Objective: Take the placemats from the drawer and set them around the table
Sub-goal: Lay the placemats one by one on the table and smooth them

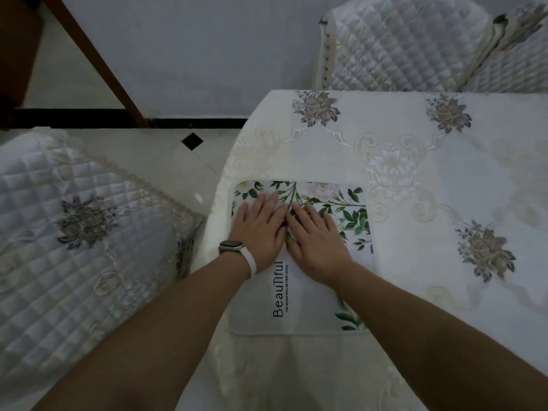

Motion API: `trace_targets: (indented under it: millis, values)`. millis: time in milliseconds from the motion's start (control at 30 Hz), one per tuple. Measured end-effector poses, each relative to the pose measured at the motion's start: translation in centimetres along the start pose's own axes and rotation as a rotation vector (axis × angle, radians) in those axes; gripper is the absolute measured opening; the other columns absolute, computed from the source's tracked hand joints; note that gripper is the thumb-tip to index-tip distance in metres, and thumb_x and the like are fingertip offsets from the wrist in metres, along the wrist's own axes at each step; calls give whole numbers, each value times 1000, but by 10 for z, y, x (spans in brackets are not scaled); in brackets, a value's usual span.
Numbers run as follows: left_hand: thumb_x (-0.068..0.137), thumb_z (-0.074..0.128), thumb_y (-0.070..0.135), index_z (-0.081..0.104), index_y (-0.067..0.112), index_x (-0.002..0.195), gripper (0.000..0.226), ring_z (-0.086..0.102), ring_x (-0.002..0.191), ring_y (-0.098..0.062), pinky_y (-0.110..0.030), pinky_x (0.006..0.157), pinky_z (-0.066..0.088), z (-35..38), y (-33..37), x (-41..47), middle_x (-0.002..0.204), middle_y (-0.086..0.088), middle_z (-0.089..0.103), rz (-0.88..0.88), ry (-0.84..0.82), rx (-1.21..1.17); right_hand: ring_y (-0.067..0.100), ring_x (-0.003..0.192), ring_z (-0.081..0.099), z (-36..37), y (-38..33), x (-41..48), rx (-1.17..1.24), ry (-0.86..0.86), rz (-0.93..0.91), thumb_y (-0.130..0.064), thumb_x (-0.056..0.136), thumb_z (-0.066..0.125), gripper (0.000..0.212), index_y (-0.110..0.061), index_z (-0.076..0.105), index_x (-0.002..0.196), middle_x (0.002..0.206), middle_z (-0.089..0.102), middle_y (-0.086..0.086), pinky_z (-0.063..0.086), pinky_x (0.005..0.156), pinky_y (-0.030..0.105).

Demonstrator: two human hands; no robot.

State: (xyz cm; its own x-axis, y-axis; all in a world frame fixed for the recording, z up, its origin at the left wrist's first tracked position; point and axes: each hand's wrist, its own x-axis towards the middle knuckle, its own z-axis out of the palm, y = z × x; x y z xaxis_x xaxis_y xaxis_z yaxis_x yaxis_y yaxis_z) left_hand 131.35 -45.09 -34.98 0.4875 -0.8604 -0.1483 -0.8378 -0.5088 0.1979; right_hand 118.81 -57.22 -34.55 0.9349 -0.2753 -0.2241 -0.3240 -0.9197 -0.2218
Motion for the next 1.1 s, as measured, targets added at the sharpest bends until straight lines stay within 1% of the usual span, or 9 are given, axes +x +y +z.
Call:
trace_targets:
  millis: [167, 267, 367, 433, 533, 667, 833, 967, 1100]
  values:
    - [99, 15, 46, 11, 31, 152, 55, -2, 148, -19, -49, 118, 4, -2, -3, 34, 162, 5, 7, -11, -7, -18, 24, 151, 6, -4, 18, 30, -27, 25, 36, -50, 100, 11, 61, -27, 15, 156, 165, 10, -3, 2, 119, 48]
    - [96, 12, 52, 10, 34, 152, 58, 0, 148, -20, -50, 117, 5, -3, -8, 51, 162, 4, 8, -12, -4, 3, 24, 151, 5, -7, 35, 41, -30, 45, 57, -54, 99, 12, 61, -32, 13, 156, 165, 9, -4, 1, 119, 48]
    - [94, 13, 57, 13, 37, 151, 60, 4, 148, -20, -50, 117, 4, -1, -10, 56, 162, 3, 12, -27, 27, 3, 22, 151, 2, -9, 50, 47, -18, 65, 137, -59, 98, 11, 63, -34, 9, 156, 165, 6, -5, 1, 120, 49]
    - [92, 12, 61, 10, 38, 151, 63, 2, 148, -20, -49, 117, 0, 0, -10, 57, 162, 3, 9, -70, 30, -1, 22, 151, 0, -11, 60, 49, -3, 76, 202, -61, 96, 9, 66, -34, 7, 156, 165, 4, -4, -1, 120, 49]
    - [90, 12, 66, 8, 33, 152, 71, -2, 148, -22, -49, 118, -2, 0, -7, 57, 163, 1, 4, -188, 39, -6, 24, 151, 1, -12, 73, 47, 4, 109, 291, -64, 95, 9, 70, -30, 9, 156, 165, 5, -1, -1, 120, 47]
    - [91, 13, 64, 4, 24, 154, 75, -6, 148, -22, -48, 118, -2, -1, -10, 45, 163, -3, -1, -313, 76, -62, 31, 150, 0, -11, 86, 35, 43, 143, 383, -65, 93, 14, 78, -19, 9, 157, 165, 3, 12, 2, 120, 46]
    - [92, 15, 61, 0, 18, 154, 77, -4, 148, -26, -48, 119, 3, -1, -21, 9, 163, -5, -4, -375, 65, -58, 31, 150, 1, -5, 94, -4, 82, 162, 506, -65, 92, 16, 82, -14, 8, 156, 164, 4, 15, 4, 121, 47]
    - [92, 12, 62, 1, 20, 154, 75, -4, 148, -26, -50, 117, 2, 6, -16, -24, 163, -5, -2, -319, 53, 1, 29, 151, -2, 4, 71, -36, 56, 137, 497, -60, 94, 12, 76, -18, 6, 157, 165, 1, 9, 2, 120, 49]
    - [92, 11, 63, 0, 25, 153, 73, -7, 148, -24, -51, 117, -1, 17, 5, -53, 163, -3, -2, -197, 15, 4, 28, 151, -7, 16, 20, -60, 8, 64, 334, -57, 97, 9, 69, -24, 0, 157, 165, -4, 3, -1, 120, 49]
